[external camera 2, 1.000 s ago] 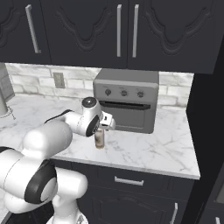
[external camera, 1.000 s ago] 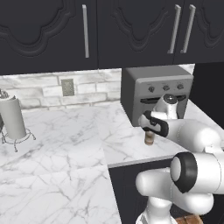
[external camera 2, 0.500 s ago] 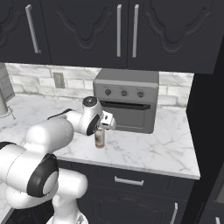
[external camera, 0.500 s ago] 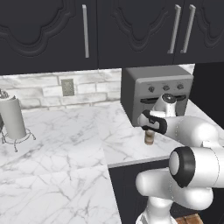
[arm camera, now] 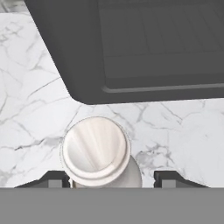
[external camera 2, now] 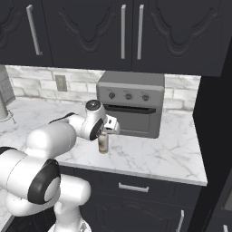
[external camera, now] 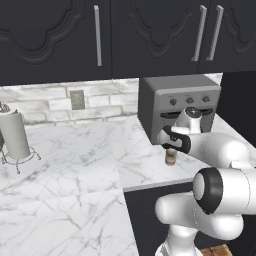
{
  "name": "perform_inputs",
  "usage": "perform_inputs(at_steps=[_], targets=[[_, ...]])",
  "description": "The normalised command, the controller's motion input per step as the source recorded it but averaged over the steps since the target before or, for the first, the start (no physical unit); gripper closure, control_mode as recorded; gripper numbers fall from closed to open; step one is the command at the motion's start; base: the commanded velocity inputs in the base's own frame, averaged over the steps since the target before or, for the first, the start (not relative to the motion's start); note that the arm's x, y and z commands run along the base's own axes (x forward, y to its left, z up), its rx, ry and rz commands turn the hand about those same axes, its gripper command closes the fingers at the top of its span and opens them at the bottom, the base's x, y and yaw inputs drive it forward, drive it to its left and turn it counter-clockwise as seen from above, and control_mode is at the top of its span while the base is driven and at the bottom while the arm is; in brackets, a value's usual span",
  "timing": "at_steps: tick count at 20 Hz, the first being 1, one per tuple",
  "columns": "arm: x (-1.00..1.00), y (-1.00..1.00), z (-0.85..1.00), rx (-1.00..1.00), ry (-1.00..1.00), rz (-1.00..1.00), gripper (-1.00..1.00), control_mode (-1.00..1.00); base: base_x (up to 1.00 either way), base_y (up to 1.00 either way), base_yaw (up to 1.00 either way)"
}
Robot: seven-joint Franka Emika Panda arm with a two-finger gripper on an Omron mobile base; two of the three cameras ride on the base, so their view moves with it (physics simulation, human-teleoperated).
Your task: Move the drinks to the dining counter.
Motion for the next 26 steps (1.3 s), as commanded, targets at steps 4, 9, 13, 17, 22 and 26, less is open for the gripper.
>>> perform_inputs(at_steps=[4,9,13,17,22,26], targets=[[0.00,0.00,0.00,0.00,0.00,0.00,1.00,-1.00,0.00,0.00,0.00],[-0.10,0.00,0.00,0.00,0.00,0.00,1.00,-1.00,0.00,0.00,0.00],[-0.39,0.00,0.04,0.00,-0.04,0.01,1.00,-1.00,0.00,0.00,0.00],[-0.71,0.00,0.30,0.00,-0.12,0.00,1.00,-1.00,0.00,0.00,0.00],[-0.89,0.00,0.56,0.00,-0.14,0.00,1.00,-1.00,0.00,0.00,0.00],[-0.69,0.00,0.54,0.00,-0.06,0.00,1.00,-1.00,0.00,0.00,0.00]])
